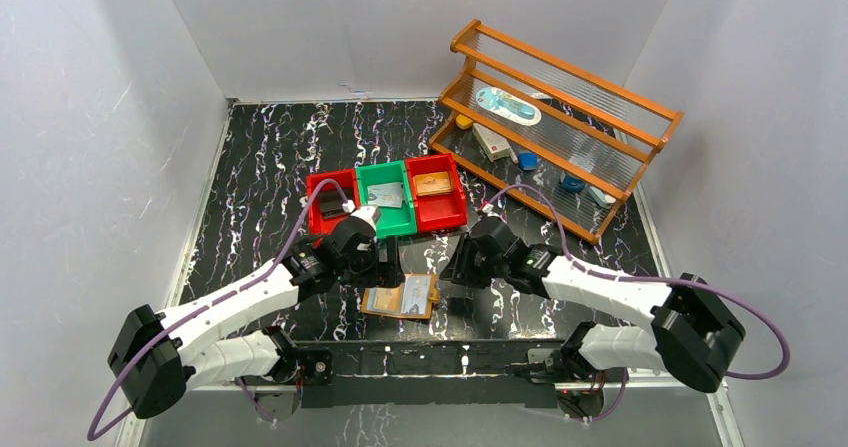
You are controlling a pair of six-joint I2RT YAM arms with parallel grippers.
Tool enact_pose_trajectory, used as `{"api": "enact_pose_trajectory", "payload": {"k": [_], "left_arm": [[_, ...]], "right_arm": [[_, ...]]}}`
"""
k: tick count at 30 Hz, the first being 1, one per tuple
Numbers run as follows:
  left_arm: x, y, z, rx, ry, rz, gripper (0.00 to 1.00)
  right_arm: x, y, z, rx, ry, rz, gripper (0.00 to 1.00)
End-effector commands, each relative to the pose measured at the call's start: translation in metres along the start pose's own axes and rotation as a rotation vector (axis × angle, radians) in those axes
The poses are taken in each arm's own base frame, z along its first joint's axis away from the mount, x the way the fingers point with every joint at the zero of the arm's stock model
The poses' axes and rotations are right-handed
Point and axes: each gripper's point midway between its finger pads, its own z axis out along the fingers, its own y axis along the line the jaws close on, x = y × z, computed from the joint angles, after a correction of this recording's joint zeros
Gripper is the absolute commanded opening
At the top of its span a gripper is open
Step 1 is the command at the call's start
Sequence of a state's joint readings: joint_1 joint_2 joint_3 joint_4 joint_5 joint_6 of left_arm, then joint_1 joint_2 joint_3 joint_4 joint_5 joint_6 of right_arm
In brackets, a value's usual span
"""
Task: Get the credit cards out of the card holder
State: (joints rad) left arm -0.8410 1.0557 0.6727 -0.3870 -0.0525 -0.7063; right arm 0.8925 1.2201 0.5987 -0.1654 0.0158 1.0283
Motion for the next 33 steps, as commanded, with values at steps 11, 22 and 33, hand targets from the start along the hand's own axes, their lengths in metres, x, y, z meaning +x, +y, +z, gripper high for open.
{"api": "enact_pose_trajectory", "payload": {"k": [11,22,33], "left_arm": [[-0.003,0.009,0.003,-0.014,-0.007,-0.052,0.68],[0.009,0.015,0.015,0.123,0.088,-0.149,0.62],[0.035,0.026,0.027,0.111,0.168,-0.131,0.57]], "right_arm": [[-0.003,0.077,0.0,-0.362,0.031,0.045,0.38],[0.029,0.094,0.056,-0.359,0.201,0.063,0.34],[0.049,0.065,0.082,-0.291,0.256,0.098,0.3]]}}
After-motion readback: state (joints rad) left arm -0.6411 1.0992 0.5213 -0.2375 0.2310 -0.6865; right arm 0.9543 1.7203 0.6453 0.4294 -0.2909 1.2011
